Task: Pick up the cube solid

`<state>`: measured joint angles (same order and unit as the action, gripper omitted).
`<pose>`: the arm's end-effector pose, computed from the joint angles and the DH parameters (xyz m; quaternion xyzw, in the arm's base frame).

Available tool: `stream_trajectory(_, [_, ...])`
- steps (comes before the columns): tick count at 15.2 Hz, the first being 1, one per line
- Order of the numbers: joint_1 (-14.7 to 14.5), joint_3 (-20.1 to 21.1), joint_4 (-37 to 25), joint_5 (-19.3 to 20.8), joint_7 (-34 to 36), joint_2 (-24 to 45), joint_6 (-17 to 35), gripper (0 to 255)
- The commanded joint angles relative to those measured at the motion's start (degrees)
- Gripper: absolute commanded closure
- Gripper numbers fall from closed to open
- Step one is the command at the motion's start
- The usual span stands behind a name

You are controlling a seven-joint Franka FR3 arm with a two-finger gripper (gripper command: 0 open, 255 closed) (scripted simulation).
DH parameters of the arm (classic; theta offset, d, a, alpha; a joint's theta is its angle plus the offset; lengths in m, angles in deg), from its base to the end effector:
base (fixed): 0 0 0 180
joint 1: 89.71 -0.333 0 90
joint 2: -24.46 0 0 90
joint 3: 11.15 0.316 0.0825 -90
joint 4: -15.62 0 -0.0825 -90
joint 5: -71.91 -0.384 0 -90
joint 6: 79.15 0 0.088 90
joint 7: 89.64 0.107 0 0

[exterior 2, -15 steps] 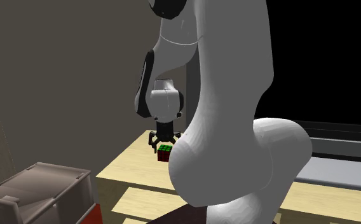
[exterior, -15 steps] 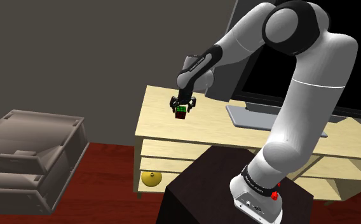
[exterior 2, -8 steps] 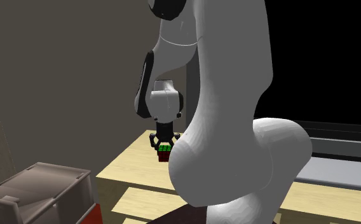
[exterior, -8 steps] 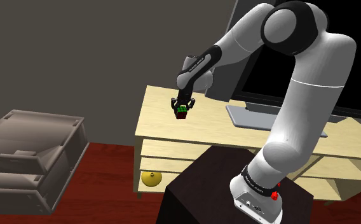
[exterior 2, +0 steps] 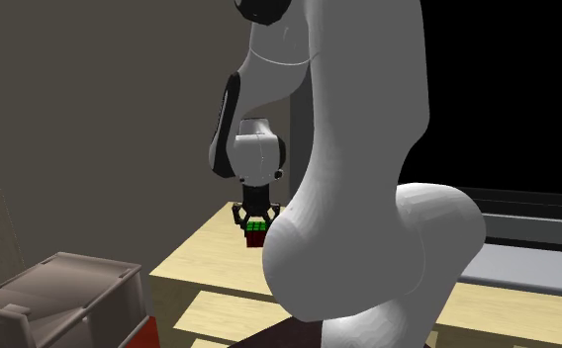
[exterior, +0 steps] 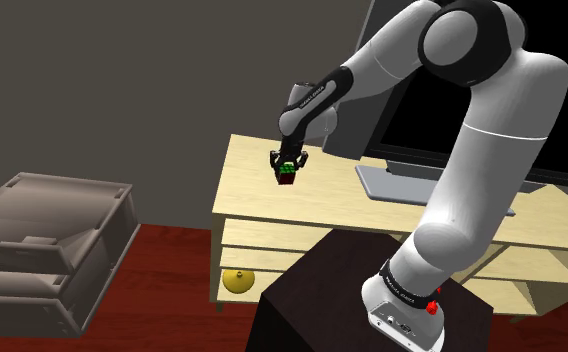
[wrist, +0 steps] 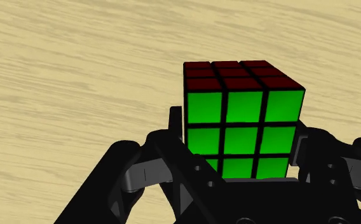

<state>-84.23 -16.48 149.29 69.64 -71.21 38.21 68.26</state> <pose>0.5101 -0.0989 0.2347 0.9636 -0.2672 0.0006 0.0003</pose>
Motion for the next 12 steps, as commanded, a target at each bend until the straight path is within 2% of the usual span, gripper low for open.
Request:
stream_trajectory(1, [-0.1, -0.1, 0.0, 0.3, 0.2, -1.4, -1.4, 255])
stream_trajectory(12, [-0.3, -0.5, -1.1, 1.4, 1.0, -7.7, -8.8, 255])
